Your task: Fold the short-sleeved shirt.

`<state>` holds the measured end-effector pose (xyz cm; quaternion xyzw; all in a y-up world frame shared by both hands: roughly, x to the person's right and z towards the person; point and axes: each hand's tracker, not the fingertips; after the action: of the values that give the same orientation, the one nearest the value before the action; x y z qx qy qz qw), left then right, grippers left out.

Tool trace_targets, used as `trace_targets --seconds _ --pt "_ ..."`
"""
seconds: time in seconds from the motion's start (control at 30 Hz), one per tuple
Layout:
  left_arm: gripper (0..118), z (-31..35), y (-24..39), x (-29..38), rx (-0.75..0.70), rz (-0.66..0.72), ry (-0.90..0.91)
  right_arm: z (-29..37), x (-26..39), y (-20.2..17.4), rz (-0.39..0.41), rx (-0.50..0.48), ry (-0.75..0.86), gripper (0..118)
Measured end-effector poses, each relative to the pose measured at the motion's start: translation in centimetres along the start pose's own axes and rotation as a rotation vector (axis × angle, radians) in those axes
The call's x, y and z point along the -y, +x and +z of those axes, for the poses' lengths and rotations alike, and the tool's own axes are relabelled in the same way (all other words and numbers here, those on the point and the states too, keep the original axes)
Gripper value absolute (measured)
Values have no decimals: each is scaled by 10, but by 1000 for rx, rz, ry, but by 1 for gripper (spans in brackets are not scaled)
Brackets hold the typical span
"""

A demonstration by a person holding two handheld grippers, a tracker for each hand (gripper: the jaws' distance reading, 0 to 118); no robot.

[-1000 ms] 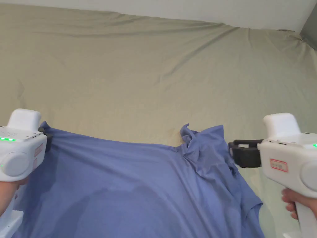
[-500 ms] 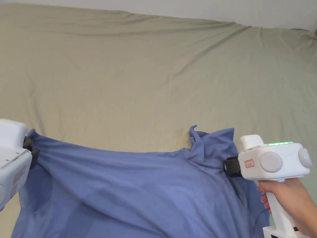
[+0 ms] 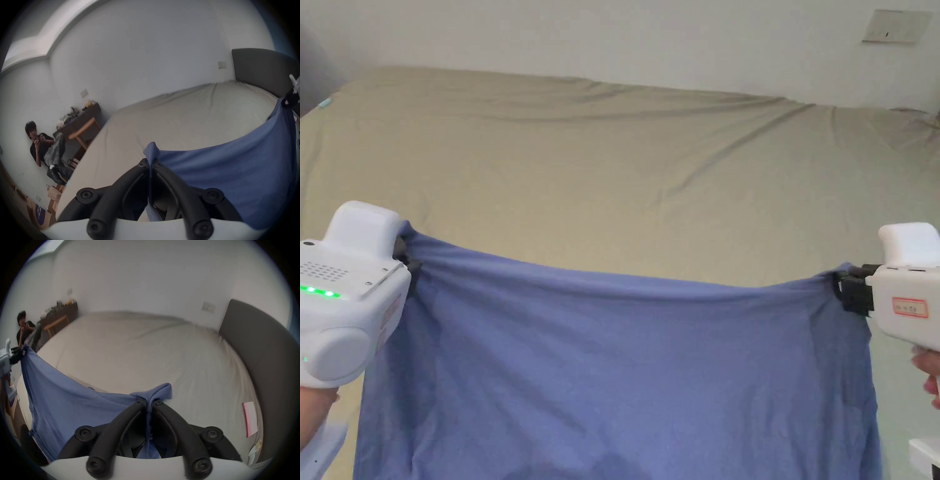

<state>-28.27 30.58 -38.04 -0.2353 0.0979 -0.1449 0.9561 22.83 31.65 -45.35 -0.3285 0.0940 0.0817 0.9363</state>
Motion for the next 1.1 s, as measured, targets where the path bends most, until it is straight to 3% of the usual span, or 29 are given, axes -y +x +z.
trace_targets --seconds 0.3,0.53,0.8,1.1 --pt "0 124 -39 -72 -102 81 305 196 -43 -17 -5 102 409 7" --pt "0 217 -71 -117 -176 124 514 296 -65 -30 29 185 632 7" --pt "0 269 -99 -170 -222 133 616 354 -104 -32 59 224 761 7" --pt "0 257 -122 -219 -226 151 599 372 -156 -36 113 254 833 7"
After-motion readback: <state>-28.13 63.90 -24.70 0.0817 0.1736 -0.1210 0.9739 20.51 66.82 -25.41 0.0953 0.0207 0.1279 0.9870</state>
